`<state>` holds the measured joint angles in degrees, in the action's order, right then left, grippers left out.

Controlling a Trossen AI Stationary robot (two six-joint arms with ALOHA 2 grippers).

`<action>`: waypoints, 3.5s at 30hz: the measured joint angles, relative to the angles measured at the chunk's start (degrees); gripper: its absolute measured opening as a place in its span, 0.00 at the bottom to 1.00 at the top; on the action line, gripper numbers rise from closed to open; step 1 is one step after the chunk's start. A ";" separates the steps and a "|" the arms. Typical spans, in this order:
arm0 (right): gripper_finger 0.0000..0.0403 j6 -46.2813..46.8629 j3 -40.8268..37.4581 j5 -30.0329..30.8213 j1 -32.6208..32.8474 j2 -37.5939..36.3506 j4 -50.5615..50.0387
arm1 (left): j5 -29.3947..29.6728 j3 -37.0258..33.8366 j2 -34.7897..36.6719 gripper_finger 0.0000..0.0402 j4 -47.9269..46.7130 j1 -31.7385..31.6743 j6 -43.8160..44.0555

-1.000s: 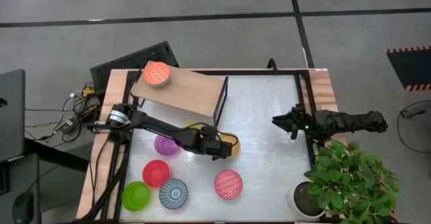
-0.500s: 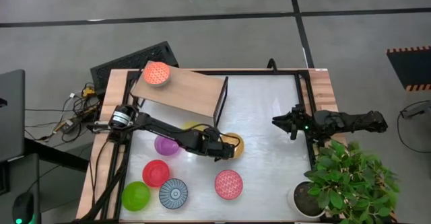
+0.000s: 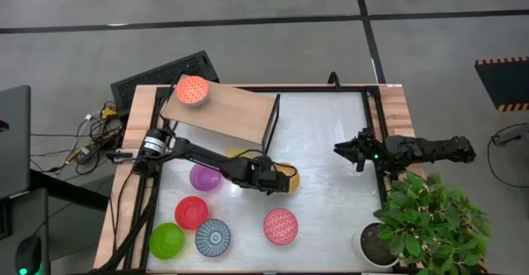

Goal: Place and stack bowls onto a shelf
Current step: Stack the yellow patterned bowl on top of the orange patterned bowl on the shelf

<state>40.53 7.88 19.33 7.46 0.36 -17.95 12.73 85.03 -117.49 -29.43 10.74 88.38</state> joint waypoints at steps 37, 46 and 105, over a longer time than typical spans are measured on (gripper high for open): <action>0.41 0.02 0.02 0.04 0.00 -0.02 -0.03 | -11.81 12.21 0.09 0.00 -9.67 -2.98 -15.91; 0.41 -0.13 0.02 0.17 0.00 -0.02 -0.09 | -12.48 30.41 0.18 0.00 -31.67 -4.16 -27.30; 0.41 -0.33 0.04 3.32 -7.56 -0.02 -3.15 | -6.65 15.70 39.36 0.00 -60.65 -65.55 -55.71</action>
<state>40.21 7.92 22.65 -0.10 0.34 -21.10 6.08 100.74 -78.13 -90.08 -54.81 32.66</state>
